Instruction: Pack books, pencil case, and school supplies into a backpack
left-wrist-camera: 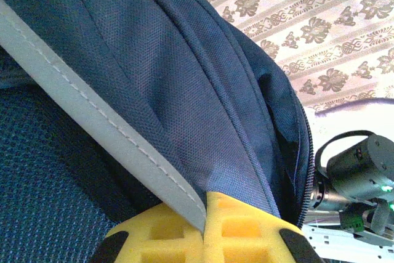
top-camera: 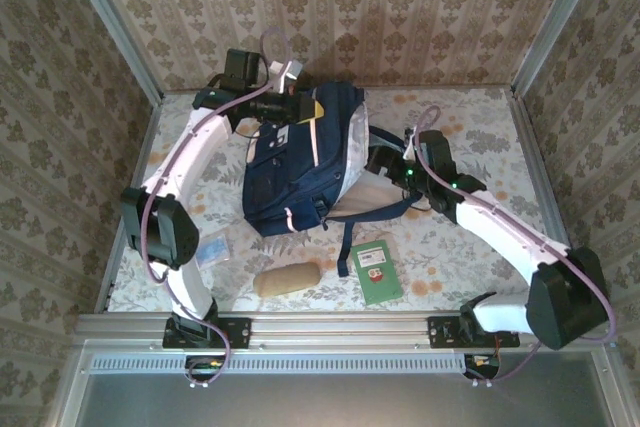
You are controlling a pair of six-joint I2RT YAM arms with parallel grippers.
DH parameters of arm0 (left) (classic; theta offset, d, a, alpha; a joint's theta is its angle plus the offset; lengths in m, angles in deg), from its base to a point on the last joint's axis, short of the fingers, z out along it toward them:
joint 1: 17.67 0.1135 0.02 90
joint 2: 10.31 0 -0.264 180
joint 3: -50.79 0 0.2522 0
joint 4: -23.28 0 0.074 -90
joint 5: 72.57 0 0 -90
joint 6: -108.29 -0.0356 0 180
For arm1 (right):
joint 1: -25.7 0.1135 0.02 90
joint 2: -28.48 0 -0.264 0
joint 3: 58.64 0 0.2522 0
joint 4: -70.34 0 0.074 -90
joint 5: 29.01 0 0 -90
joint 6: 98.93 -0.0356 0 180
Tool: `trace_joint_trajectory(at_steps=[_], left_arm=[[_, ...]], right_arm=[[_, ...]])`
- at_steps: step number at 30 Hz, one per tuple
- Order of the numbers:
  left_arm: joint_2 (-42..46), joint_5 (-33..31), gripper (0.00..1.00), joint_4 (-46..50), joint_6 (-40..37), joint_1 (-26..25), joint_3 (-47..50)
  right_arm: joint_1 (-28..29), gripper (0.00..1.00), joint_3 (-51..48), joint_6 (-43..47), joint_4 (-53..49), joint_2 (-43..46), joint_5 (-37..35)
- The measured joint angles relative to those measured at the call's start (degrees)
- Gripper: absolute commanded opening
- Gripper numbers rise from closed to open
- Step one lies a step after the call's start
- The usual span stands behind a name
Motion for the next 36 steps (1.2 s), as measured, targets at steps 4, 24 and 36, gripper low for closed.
trace_joint_trajectory(at_steps=[4,24,36], left_arm=[[0.3,-2.1,0.0,-1.4,0.0,-0.8,1.6],[-13.9,-14.2,0.0,-6.7,0.7,-12.5,1.6],[-14.2,-14.4,0.0,-7.9,2.4,-12.5,1.6]], right_arm=[[0.7,0.87,-3.3,0.2,-5.9,6.5,-4.0],[0.7,0.52,10.9,-1.0,-22.5,0.4,-11.3],[-0.4,0.41,13.4,-5.3,-22.6,-8.5,-8.9]])
